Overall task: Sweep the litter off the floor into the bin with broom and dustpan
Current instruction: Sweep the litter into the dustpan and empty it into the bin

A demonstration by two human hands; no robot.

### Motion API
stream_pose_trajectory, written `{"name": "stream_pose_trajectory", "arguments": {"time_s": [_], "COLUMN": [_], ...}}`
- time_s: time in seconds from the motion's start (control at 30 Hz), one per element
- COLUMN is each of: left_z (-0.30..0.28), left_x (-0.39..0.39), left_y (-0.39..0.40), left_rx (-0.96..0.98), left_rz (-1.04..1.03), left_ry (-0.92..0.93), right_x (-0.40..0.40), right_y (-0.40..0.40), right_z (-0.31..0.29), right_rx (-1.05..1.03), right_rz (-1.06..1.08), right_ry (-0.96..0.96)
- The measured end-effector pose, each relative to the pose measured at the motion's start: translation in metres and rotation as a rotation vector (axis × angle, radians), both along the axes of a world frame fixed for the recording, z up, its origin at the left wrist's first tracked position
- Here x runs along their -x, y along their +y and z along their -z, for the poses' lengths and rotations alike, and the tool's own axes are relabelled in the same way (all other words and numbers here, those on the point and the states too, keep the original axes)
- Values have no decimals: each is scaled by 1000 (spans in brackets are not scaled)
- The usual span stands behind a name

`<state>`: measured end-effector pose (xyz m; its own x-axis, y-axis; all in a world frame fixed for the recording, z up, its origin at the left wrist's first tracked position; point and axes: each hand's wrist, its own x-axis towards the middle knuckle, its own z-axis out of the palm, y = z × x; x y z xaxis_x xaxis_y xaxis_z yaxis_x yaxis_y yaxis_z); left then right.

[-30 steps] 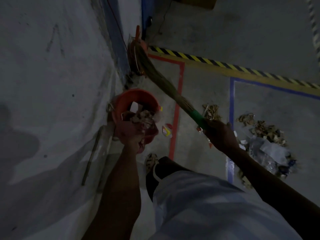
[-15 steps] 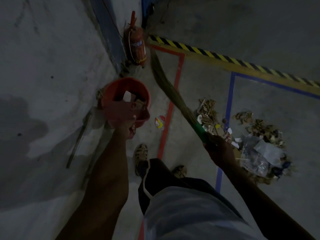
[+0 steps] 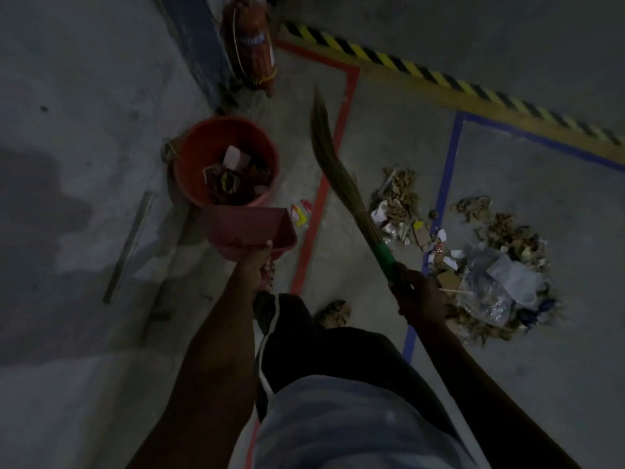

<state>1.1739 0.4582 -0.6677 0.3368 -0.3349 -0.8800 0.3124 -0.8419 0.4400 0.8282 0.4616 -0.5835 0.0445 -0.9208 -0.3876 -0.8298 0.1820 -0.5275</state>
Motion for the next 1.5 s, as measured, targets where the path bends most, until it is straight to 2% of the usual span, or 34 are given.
{"name": "stream_pose_trajectory", "arguments": {"time_s": [0.1, 0.23, 0.3, 0.33, 0.43, 0.57, 0.63, 0.8, 0.97, 1.13, 1.3, 1.4, 1.5], "left_z": [50, 188, 204, 186, 169, 217, 255, 298, 336, 347, 337, 332, 321], "left_x": [22, 43, 60, 70, 82, 80, 73, 56, 47, 48, 67, 79, 91], "left_y": [35, 99, 108, 99, 78, 70, 76, 67, 67, 58, 19, -7, -30], "left_rx": [-67, -146, -132, -119, -123, 30, 16, -74, -124, -96, -91, -7, -10], "left_rz": [24, -11, 15, 43, 137, 219, 209, 187, 241, 267, 313, 285, 302], "left_ry": [0, -88, -202, -236, -236, -299, -304, -306, -250, -196, -153, -103, -69], "right_x": [-3, -6, -6, -6, -5, -5, -9, -25, -23, 10, 45, 57, 59], "right_y": [-4, -13, -17, -18, -17, -13, -11, -16, -30, -23, 10, 33, 49], "right_z": [32, 105, 149, 171, 226, 295, 326, 384, 424, 446, 445, 444, 441], "right_rx": [-109, -166, -209, -223, -231, -220, -194, -236, -398, -415, -181, -53, 43], "right_rz": [36, 45, 33, 27, 14, -51, -111, -130, -91, 47, 210, 221, 209], "right_ry": [-2, -41, -37, -46, -79, -63, -23, -37, 102, 205, 297, 288, 250]}}
